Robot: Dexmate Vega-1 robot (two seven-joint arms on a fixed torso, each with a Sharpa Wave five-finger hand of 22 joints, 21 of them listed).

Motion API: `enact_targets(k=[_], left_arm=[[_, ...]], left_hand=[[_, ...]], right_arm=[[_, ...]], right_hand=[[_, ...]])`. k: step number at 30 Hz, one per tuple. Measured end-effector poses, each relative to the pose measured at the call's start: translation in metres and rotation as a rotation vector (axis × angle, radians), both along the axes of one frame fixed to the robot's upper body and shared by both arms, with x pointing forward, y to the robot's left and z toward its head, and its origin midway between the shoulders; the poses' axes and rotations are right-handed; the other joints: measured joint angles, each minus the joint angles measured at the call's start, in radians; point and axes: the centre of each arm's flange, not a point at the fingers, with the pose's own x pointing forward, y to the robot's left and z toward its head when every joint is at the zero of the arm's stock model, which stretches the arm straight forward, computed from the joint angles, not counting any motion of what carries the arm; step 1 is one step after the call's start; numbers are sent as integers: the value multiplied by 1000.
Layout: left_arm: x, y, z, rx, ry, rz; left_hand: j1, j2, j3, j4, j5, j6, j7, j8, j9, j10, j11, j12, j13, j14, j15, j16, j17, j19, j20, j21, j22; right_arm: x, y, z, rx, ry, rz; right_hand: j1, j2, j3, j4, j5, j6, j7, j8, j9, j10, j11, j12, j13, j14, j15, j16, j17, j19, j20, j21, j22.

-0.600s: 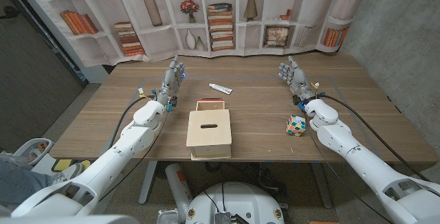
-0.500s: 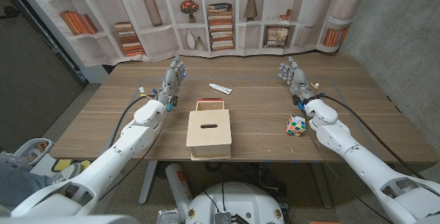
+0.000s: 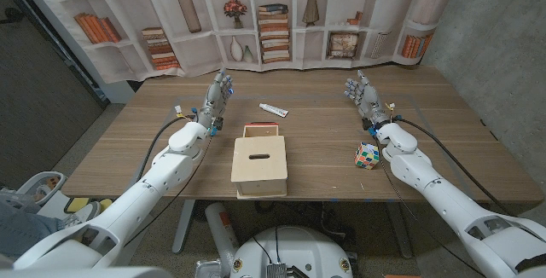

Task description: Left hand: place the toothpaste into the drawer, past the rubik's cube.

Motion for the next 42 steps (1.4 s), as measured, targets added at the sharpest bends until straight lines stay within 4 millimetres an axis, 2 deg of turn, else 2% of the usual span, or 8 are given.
enact_targets(k=[16, 24, 26, 42], left_arm=[[-12, 14, -6, -10, -42, 7], [-11, 22, -7, -15, -82, 10], [-9, 24, -8, -19, -78, 16], [-9, 27, 7, 11, -138, 15]], left_hand=[[49, 49, 22, -20, 7, 47, -10, 12, -3, 41, -23, 15, 0, 39, -12, 4, 0, 4, -4, 4, 0], [64, 56, 28, -25, 11, 64, -17, 19, -3, 56, -30, 15, 0, 57, -16, 12, 0, 10, 2, 4, 0], [70, 54, 28, -25, 11, 64, -17, 19, -3, 62, -30, 15, 0, 60, -18, 12, 0, 15, -3, 4, 0], [92, 61, 37, -35, 11, 80, -23, 19, -3, 78, -35, 22, 0, 73, -21, 12, 0, 15, -3, 4, 0]], right_arm=[[-6, 6, 8, -7, -45, 5], [-9, 9, 9, -5, -54, -2], [-9, 9, 9, -5, -54, -6], [-13, 12, 9, 4, -62, -19]], right_hand=[[0, 0, 0, 0, 0, 5, -5, 0, -1, 9, -1, 0, 0, 0, 0, 0, 0, 0, 0, -11, 3], [0, 0, 0, 0, 0, 5, -5, 0, -5, 9, -1, 0, 0, 0, 0, 0, 0, 0, 0, -15, 5], [0, 0, 0, 0, 0, 9, -9, 0, -4, 13, -5, 0, 0, 0, 0, 0, 0, 0, 0, -15, 5], [0, 0, 0, 0, 0, 9, -9, 0, -4, 18, 0, 0, 0, 6, 6, 0, 0, 4, 4, -23, 5]])
